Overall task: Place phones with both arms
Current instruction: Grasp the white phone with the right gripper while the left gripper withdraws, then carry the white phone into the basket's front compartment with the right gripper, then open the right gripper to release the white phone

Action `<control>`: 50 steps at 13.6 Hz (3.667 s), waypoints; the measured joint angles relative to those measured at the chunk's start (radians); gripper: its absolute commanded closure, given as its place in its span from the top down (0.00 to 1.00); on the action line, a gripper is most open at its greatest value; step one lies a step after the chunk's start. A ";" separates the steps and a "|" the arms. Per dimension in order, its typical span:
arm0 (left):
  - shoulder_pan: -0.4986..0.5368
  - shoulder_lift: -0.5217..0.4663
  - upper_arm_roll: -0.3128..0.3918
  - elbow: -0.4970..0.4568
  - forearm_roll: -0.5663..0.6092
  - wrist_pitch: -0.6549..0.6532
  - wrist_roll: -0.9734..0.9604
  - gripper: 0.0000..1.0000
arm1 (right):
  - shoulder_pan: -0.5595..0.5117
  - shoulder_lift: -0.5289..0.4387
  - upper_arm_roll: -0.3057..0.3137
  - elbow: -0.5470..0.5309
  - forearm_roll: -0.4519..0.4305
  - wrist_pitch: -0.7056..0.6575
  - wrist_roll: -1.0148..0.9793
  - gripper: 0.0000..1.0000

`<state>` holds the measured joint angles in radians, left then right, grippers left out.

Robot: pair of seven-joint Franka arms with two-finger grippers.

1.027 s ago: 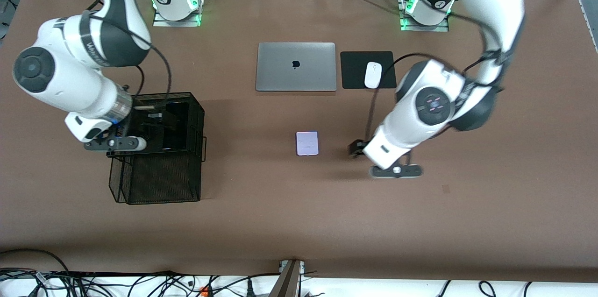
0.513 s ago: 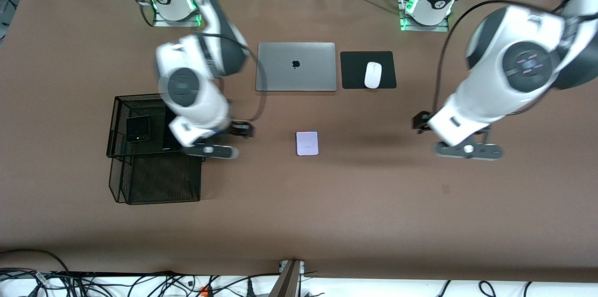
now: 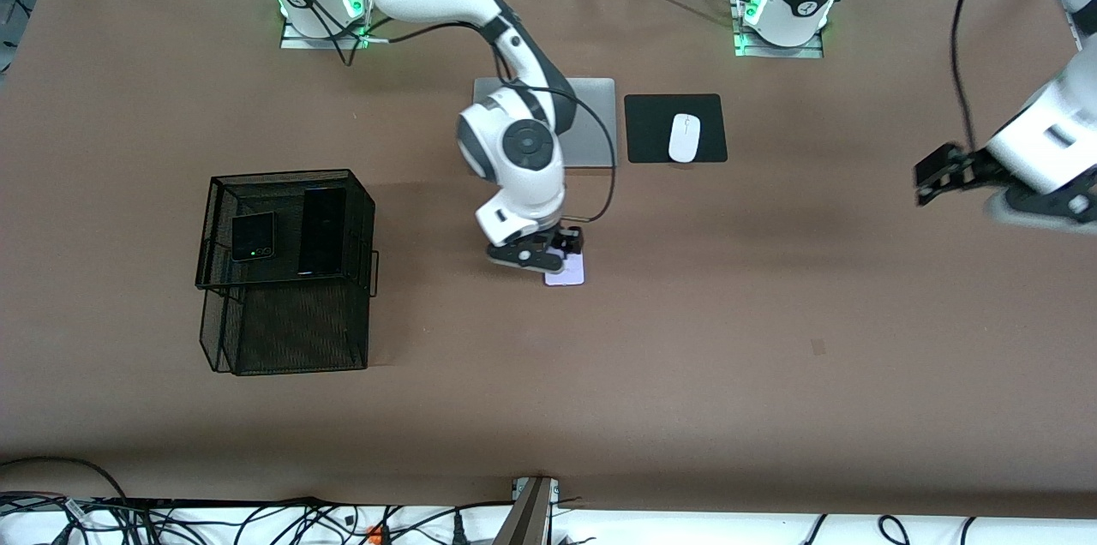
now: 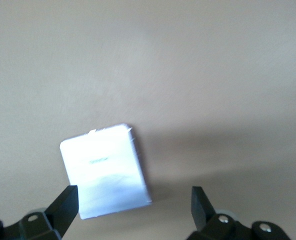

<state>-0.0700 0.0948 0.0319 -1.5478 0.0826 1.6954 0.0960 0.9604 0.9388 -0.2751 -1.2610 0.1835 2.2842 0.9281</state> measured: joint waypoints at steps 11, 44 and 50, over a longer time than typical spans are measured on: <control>0.010 -0.041 -0.007 -0.100 -0.003 0.036 0.007 1.00 | 0.025 0.111 0.000 0.074 -0.045 0.082 0.114 0.65; 0.010 -0.036 -0.016 -0.088 -0.004 0.021 0.008 1.00 | -0.694 -0.109 -0.010 0.017 0.090 -0.296 -1.048 0.38; 0.010 -0.034 -0.016 -0.084 -0.004 0.021 0.008 1.00 | -0.681 -0.101 -0.012 0.020 0.113 -0.292 -0.978 1.00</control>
<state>-0.0603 0.0607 0.0156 -1.6321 0.0783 1.7163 0.1041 0.2790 0.8375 -0.2873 -1.2410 0.2969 1.9922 -0.0497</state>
